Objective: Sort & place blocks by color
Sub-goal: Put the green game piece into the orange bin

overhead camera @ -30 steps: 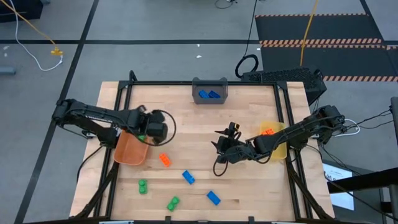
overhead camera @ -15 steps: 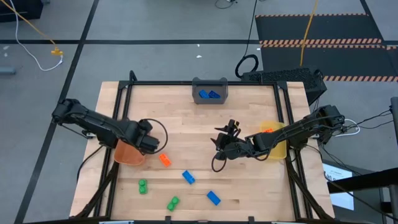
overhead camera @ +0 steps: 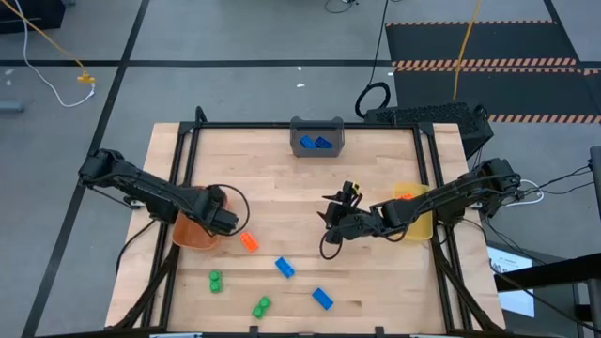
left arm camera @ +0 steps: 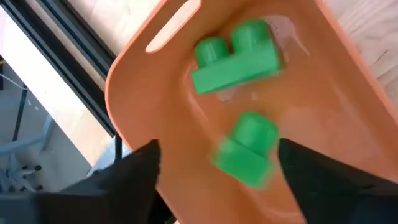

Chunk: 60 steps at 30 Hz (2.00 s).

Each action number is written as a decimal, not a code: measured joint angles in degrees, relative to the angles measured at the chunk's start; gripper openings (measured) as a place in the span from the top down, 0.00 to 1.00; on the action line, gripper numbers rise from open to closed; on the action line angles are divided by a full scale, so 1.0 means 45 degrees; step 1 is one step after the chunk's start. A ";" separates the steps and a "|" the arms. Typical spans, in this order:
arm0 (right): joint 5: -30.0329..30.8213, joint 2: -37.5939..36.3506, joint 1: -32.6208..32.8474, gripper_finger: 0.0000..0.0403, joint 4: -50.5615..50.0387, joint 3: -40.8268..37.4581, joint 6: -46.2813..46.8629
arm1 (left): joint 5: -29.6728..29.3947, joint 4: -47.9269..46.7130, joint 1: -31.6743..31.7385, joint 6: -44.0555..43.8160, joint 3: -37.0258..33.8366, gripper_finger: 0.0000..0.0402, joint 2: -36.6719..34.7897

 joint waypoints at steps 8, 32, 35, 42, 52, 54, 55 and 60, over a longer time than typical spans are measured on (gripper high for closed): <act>0.0005 0.0000 -0.0227 0.45 -0.0004 0.0000 -0.0006 | -0.0973 0.0359 0.0794 0.0712 0.0000 0.06 0.0000; -0.0026 -0.0005 -0.0220 0.45 -0.0123 0.0000 0.0379 | -0.3478 0.1347 0.4185 0.4164 -0.0899 0.35 -0.0005; -0.0024 -0.0005 -0.0220 0.45 -0.0121 0.0000 0.0406 | -0.3562 0.1092 0.4185 0.3793 -0.0899 0.35 -0.0005; -0.0029 -0.0005 -0.0185 0.45 -0.0121 0.0000 0.0743 | -0.3575 0.0355 0.4185 0.2566 -0.0899 0.39 -0.0005; -0.0034 -0.0005 -0.0074 0.45 -0.0121 0.0000 0.0713 | -0.3956 0.0184 0.3786 0.3134 0.0749 0.42 0.0000; -0.0034 -0.0005 -0.0074 0.45 -0.0121 0.0000 0.0712 | -0.4259 -0.0158 0.3673 0.3265 0.1514 0.42 0.0000; -0.0034 -0.0005 -0.0074 0.45 -0.0121 0.0000 0.0712 | -0.4386 -0.0393 0.3616 0.3288 0.1927 0.42 0.0000; -0.0034 -0.0005 -0.0074 0.45 -0.0113 0.0000 0.0732 | -0.4575 -0.1175 0.3220 0.3303 0.3792 0.42 -0.0005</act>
